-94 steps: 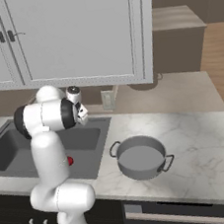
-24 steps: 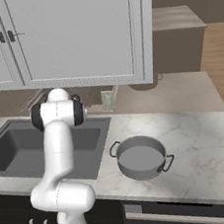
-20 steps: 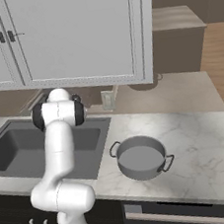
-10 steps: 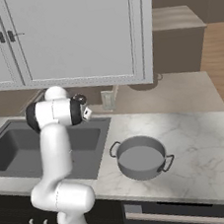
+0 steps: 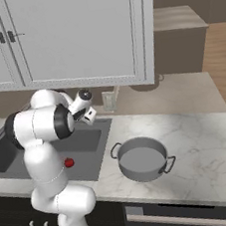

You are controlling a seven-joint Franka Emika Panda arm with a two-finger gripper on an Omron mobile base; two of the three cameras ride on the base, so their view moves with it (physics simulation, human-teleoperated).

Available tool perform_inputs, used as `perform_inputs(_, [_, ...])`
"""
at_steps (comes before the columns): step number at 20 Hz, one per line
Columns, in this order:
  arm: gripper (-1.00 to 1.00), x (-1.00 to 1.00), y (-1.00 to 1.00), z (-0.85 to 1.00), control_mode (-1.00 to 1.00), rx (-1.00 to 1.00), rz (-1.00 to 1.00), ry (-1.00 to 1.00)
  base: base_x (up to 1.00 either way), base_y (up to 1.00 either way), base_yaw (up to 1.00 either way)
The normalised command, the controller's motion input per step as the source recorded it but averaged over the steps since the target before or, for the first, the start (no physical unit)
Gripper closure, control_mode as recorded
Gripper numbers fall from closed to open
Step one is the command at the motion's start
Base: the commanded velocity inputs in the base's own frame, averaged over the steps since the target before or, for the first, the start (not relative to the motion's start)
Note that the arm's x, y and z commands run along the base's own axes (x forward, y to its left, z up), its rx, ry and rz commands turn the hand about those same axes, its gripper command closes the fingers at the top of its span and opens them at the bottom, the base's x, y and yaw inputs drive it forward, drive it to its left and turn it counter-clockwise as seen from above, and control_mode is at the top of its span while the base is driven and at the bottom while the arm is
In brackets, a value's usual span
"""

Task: Dump the tomato from the pot into the sink. Then turn on the water and wash the tomato. Then turn off the water and put the tomato back in the pot.

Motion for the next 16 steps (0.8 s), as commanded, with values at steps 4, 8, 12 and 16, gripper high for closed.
perform_inputs(4, [-1.0,-0.59,-0.1,0.86,-1.0,0.0,0.0,0.2,0.0,0.0,0.0])
perform_inputs(8, [-1.0,-0.5,0.0,0.59,-1.0,0.0,0.0,0.22,0.0,0.0,0.0])
perform_inputs(12, [-1.0,-0.53,0.0,0.06,-1.0,-0.05,0.03,0.23,0.0,0.0,0.0])
perform_inputs(16, [-1.0,-0.54,0.0,-0.1,-1.0,-0.09,0.08,0.1,0.0,0.0,0.0])
